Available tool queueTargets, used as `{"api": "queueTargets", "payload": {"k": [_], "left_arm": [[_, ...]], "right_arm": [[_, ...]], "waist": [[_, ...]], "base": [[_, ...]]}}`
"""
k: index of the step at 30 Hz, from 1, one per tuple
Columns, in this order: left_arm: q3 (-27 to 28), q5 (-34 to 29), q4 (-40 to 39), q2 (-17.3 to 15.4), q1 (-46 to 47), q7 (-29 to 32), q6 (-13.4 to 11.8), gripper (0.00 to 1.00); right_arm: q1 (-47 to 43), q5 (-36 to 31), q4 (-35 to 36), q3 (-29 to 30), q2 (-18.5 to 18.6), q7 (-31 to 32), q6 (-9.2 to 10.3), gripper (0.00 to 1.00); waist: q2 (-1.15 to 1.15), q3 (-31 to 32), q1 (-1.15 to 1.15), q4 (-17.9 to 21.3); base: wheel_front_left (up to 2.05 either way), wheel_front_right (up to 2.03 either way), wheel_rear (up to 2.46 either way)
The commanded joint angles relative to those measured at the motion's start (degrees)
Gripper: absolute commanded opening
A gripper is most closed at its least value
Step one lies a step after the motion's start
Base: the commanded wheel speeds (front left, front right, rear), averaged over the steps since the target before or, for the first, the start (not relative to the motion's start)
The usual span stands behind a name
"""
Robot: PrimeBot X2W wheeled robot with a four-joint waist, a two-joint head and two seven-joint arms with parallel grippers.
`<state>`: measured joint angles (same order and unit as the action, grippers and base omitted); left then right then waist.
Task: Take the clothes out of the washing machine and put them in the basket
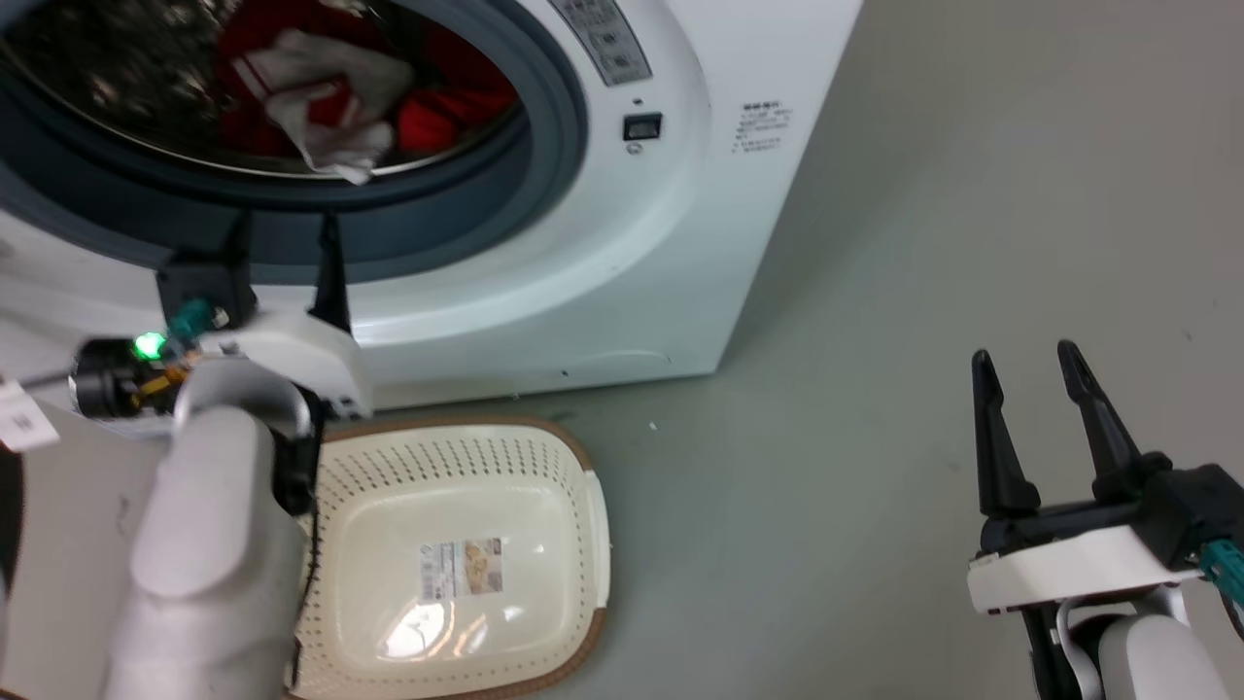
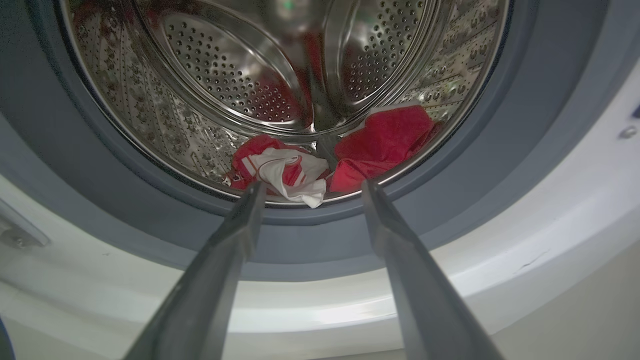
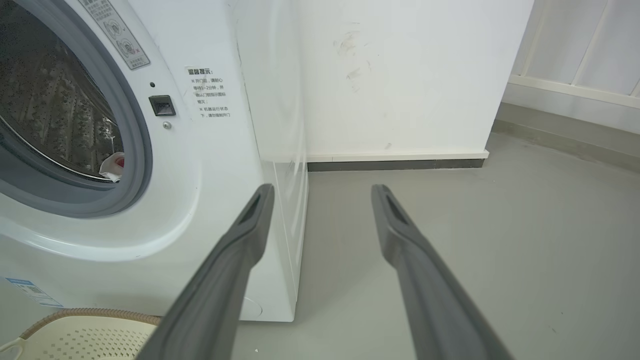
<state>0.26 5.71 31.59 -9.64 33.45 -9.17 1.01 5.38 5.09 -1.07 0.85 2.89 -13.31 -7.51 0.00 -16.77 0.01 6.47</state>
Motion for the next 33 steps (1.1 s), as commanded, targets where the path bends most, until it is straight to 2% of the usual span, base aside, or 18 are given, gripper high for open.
{"api": "queueTargets", "payload": {"k": [1, 9, 20, 27, 33], "left_arm": [[0.2, -0.5, 0.9, -1.4, 2.7, 1.3, 0.1, 1.0], [-1.1, -3.6, 3.8, -9.2, 14.7, 9.4, 1.0, 1.0], [-4.7, -8.7, 3.8, -21.1, 29.3, 24.4, 4.6, 1.0], [-7.7, -8.4, 2.7, -27.2, 36.3, 37.2, 6.2, 1.0], [-11.4, -5.4, 1.0, -31.8, 38.9, 52.4, 6.5, 1.0]], "right_arm": [[1.9, 0.7, -0.5, -0.4, 0.0, -0.6, 0.04, 1.0], [6.7, 3.7, -3.3, -2.5, 0.0, -1.9, 0.04, 1.0], [10.9, 8.1, -3.9, -5.6, 0.0, -1.9, 0.04, 1.0], [11.8, 10.0, -4.6, -6.9, 0.0, -1.9, 0.04, 1.0], [12.4, 11.3, -4.9, -7.9, 0.0, -1.9, 0.04, 1.0]], "waist": [[0.0, -5.4, -0.01, 3.6], [0.0, -13.7, -0.01, 8.4], [0.0, -21.2, -0.01, 13.6], [0.0, -23.9, -0.01, 15.7], [0.0, -25.2, -0.01, 16.5]], "base": [[0.0, 0.0, 0.0], [0.0, 0.0, 0.0], [0.0, 0.0, 0.0], [0.0, 0.0, 0.0], [0.0, 0.0, 0.0]]}}
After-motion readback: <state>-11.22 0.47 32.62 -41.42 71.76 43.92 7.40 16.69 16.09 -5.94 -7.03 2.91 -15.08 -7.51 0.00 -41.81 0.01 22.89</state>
